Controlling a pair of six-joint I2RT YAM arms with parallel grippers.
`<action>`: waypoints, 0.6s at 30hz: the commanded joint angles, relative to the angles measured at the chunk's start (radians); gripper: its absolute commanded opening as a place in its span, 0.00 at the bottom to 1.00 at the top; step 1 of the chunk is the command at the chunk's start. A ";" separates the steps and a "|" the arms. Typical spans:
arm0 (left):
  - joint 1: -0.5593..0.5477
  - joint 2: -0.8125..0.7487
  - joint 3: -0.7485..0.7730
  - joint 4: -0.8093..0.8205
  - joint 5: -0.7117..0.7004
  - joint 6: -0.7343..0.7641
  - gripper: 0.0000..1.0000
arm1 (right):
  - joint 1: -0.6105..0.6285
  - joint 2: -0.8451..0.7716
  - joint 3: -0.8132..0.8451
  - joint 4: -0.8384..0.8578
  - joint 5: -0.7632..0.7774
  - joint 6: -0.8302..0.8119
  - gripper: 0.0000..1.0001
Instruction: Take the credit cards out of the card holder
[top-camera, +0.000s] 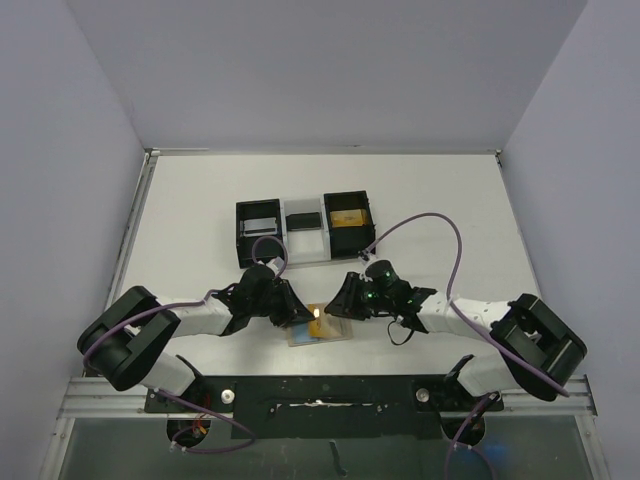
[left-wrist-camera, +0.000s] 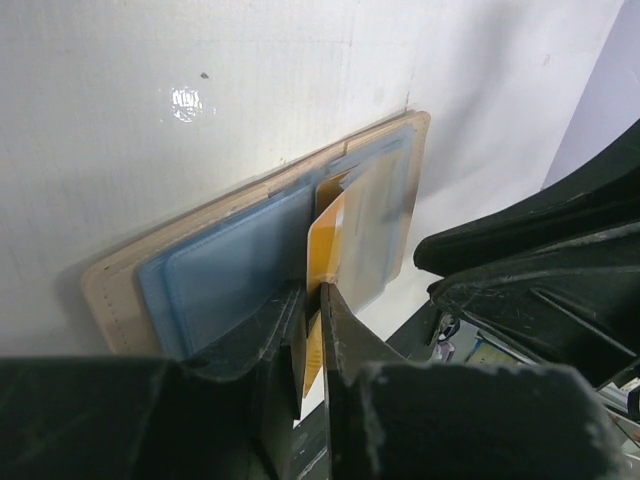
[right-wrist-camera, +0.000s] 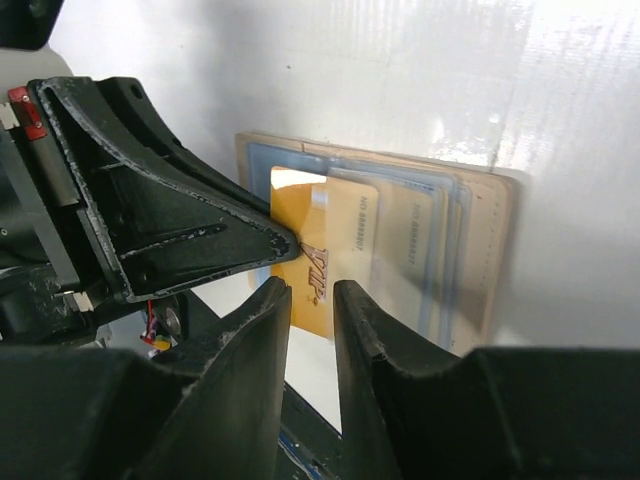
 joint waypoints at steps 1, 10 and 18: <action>0.004 -0.011 0.013 -0.002 -0.002 0.032 0.11 | 0.015 0.014 0.025 0.069 -0.014 -0.019 0.26; 0.005 -0.014 -0.006 0.098 0.086 0.005 0.16 | 0.015 0.119 0.035 0.002 -0.010 0.014 0.23; 0.008 -0.123 0.012 -0.083 0.015 0.056 0.00 | 0.015 0.069 0.063 -0.074 0.043 0.001 0.22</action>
